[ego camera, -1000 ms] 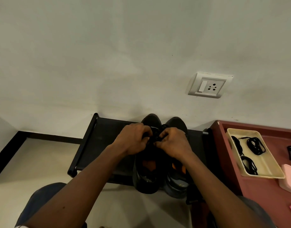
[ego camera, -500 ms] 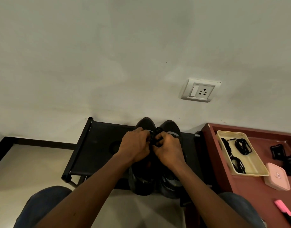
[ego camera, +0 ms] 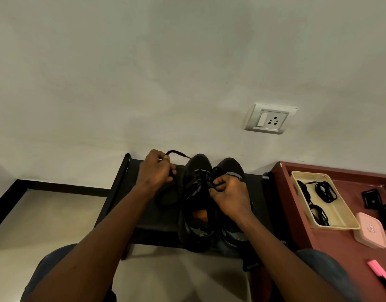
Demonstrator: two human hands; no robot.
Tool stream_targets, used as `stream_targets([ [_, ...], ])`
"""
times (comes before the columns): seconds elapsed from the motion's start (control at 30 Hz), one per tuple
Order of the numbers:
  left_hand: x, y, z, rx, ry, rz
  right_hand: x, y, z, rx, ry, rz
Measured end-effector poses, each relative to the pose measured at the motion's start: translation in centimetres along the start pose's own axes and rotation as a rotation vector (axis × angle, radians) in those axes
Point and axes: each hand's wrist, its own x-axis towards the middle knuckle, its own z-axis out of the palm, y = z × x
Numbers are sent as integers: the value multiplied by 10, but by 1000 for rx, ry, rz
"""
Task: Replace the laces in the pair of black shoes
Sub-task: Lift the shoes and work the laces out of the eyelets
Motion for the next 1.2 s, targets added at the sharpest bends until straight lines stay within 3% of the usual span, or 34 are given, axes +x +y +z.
stream_targets([
  [0.1,5,-4,-9,203,15,45,-1,-1,1,-24,-18,-27],
  [0.23,-4,-9,1,764,-69,164,-3,-8,5,-168,-34,-133],
  [0.3,-10,-8,11,924,-103,185,-4,-11,7,-239,-20,-168],
  [0.5,-26,-14,36,873,-316,142,2,-15,9,-332,-49,-195],
  [0.63,-31,-23,43,814,-281,168,2,-15,8,-344,-60,-216],
  [0.83,-25,-26,28,596,-301,53,6,-9,-1,-318,-68,-142],
  [1.07,-27,-28,35,693,-294,169,1,-19,17,-552,-38,-360],
  [1.2,-27,-26,39,703,-257,201,6,-26,23,-618,-15,-392],
])
